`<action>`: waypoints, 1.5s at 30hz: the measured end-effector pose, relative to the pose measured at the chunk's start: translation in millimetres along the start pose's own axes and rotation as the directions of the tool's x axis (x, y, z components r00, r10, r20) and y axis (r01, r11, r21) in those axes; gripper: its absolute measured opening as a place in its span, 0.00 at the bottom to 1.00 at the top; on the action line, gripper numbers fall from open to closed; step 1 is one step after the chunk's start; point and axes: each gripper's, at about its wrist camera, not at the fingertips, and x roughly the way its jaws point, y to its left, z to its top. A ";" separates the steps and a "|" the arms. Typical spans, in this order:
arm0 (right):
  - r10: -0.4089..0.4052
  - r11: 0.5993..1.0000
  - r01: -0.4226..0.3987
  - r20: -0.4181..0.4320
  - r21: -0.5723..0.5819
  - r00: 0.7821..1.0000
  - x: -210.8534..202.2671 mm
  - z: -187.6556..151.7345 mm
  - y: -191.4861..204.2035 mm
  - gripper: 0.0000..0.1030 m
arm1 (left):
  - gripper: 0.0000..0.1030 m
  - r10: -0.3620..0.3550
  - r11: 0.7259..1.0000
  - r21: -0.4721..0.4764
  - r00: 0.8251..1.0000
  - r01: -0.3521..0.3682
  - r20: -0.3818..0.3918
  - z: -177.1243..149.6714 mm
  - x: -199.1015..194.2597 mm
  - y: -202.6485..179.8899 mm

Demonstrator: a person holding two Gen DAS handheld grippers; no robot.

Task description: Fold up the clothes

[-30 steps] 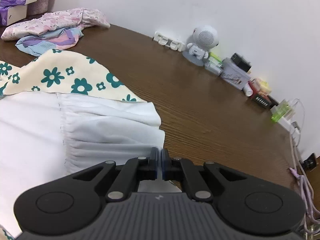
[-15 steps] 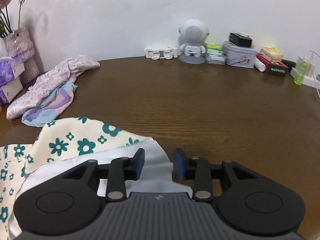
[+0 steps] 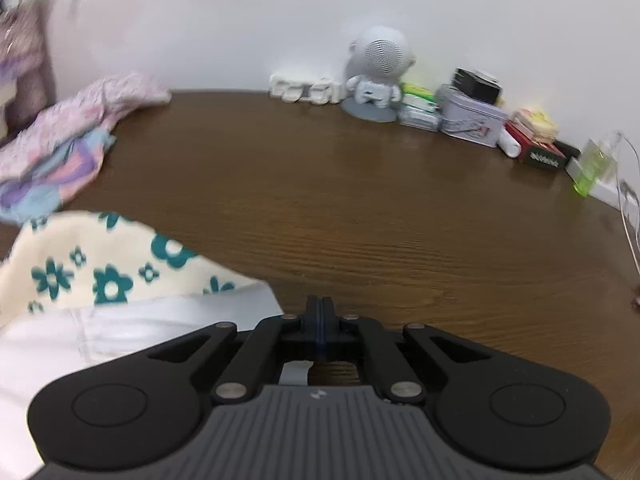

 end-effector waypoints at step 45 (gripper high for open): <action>0.082 0.981 -0.083 0.011 0.176 0.997 7.1 9.3 12.7 0.00 | 0.46 -0.004 1.000 0.003 1.000 0.004 0.003 -1.5 -0.2 0.2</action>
